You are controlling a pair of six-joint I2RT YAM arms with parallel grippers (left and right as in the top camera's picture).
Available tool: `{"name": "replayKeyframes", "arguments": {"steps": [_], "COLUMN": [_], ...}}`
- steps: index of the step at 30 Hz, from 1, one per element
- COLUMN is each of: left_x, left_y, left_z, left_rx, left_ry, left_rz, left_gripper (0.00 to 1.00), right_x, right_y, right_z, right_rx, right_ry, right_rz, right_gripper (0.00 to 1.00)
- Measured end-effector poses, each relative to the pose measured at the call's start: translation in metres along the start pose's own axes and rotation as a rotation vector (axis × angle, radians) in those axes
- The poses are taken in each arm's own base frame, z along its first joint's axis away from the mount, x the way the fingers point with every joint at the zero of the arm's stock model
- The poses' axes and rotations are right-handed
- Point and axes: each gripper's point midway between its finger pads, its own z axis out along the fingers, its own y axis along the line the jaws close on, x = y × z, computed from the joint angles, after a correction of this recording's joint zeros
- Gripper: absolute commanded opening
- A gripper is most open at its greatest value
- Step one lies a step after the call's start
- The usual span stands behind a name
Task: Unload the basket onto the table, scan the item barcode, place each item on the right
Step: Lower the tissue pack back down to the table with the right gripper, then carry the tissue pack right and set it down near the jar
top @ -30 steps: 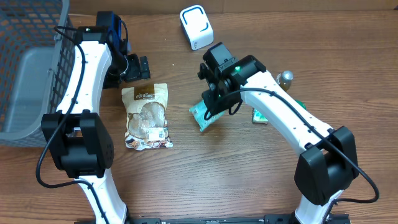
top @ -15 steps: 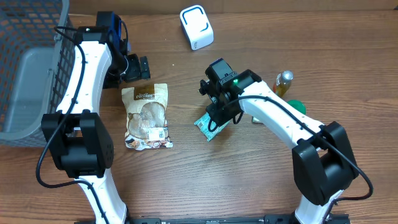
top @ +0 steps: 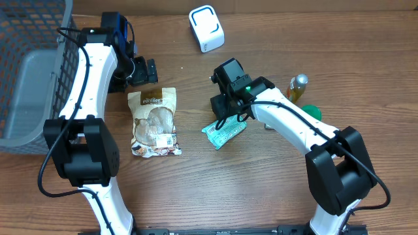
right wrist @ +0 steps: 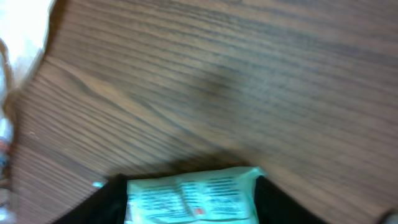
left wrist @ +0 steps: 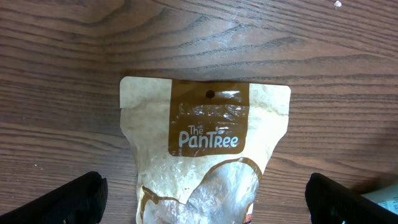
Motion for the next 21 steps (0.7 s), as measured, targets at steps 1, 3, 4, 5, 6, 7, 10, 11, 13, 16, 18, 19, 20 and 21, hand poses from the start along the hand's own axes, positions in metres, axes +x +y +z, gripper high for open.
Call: {"name": "replayKeyframes", "arguments": {"steps": [1, 3, 4, 5, 6, 7, 10, 11, 13, 16, 18, 19, 20, 21], "left_x": [0.0, 0.0, 0.0, 0.0, 0.0, 0.0, 0.0, 0.0, 0.0, 0.0, 0.0, 0.0, 0.0, 0.0], "left_y": [0.0, 0.0, 0.0, 0.0, 0.0, 0.0, 0.0, 0.0, 0.0, 0.0, 0.0, 0.0, 0.0, 0.0], "left_z": [0.0, 0.0, 0.0, 0.0, 0.0, 0.0, 0.0, 0.0, 0.0, 0.0, 0.0, 0.0, 0.0, 0.0], "left_rx": [0.0, 0.0, 0.0, 0.0, 0.0, 0.0, 0.0, 0.0, 0.0, 0.0, 0.0, 0.0, 0.0, 0.0], "left_ry": [0.0, 0.0, 0.0, 0.0, 0.0, 0.0, 0.0, 0.0, 0.0, 0.0, 0.0, 0.0, 0.0, 0.0], "left_rz": [0.0, 0.0, 0.0, 0.0, 0.0, 0.0, 0.0, 0.0, 0.0, 0.0, 0.0, 0.0, 0.0, 0.0], "left_gripper": [1.0, 1.0, 1.0, 1.0, 1.0, 1.0, 1.0, 1.0, 1.0, 1.0, 0.99, 1.0, 1.0, 1.0], "right_x": [0.0, 0.002, 0.002, 0.003, 0.003, 0.004, 0.007, 0.01, 0.016, 0.029, 0.035, 0.039, 0.042, 0.045], "right_y": [0.002, 0.006, 0.01, 0.013, 0.016, 0.019, 0.033, 0.038, 0.045, 0.052, 0.053, 0.054, 0.053, 0.052], "right_z": [0.0, 0.0, 0.0, 0.0, 0.0, 0.0, 0.0, -0.001, -0.001, -0.001, -0.002, -0.002, -0.003, -0.003], "right_rx": [-0.012, -0.033, -0.047, -0.056, -0.066, -0.072, -0.094, -0.098, -0.097, -0.08, -0.065, -0.055, -0.045, -0.036], "right_ry": [0.002, 0.011, 0.017, 0.021, 0.025, 0.028, 0.041, 0.051, 0.074, 0.122, 0.147, 0.162, 0.172, 0.182], "right_rz": [0.066, 0.172, 0.225, 0.274, 0.309, 0.335, 0.394, 0.422, 0.465, 0.558, 0.615, 0.646, 0.672, 0.7], "right_gripper": [0.35, 0.31, 0.26, 0.19, 0.11, 0.06, 0.04, 0.04, 0.04, 0.04, 0.04, 0.04, 0.04, 0.04]}}
